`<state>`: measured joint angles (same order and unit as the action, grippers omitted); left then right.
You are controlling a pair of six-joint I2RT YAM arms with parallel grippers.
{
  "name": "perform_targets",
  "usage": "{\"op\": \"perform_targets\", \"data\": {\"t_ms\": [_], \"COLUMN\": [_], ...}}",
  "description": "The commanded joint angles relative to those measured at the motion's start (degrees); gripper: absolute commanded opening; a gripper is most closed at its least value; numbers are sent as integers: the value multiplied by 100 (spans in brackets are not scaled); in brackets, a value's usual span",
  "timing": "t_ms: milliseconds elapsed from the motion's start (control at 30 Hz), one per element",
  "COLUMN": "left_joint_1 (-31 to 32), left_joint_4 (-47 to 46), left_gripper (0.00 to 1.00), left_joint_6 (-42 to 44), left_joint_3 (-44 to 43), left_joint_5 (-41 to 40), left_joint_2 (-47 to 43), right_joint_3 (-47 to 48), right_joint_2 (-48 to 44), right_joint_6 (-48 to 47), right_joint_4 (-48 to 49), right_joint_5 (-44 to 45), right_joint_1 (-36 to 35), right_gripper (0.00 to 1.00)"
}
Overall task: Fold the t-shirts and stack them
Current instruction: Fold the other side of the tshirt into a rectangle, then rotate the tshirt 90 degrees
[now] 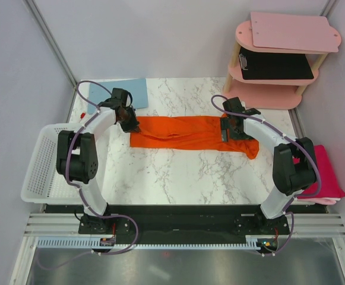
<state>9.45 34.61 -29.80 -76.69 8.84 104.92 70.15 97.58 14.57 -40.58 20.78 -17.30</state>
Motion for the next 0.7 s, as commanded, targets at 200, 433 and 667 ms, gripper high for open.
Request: {"op": "perform_targets", "data": {"t_ms": [200, 433, 667], "left_joint_1": [-225, -207, 56], "left_joint_4": [195, 195, 213], "left_gripper": [67, 95, 2], "left_joint_6": [-96, 62, 405], "left_joint_3": [-830, -751, -1251], "left_joint_5": [30, -154, -418], "left_joint_2": [529, 143, 282], "right_joint_3": [-133, -318, -151], "right_joint_2": [7, -371, -74], "right_joint_6": [29, 73, 152], "right_joint_4": [304, 603, 902], "right_joint_5": [-109, -485, -908], "right_joint_1": [-28, -63, -519], "right_gripper": [98, 98, 95]}}
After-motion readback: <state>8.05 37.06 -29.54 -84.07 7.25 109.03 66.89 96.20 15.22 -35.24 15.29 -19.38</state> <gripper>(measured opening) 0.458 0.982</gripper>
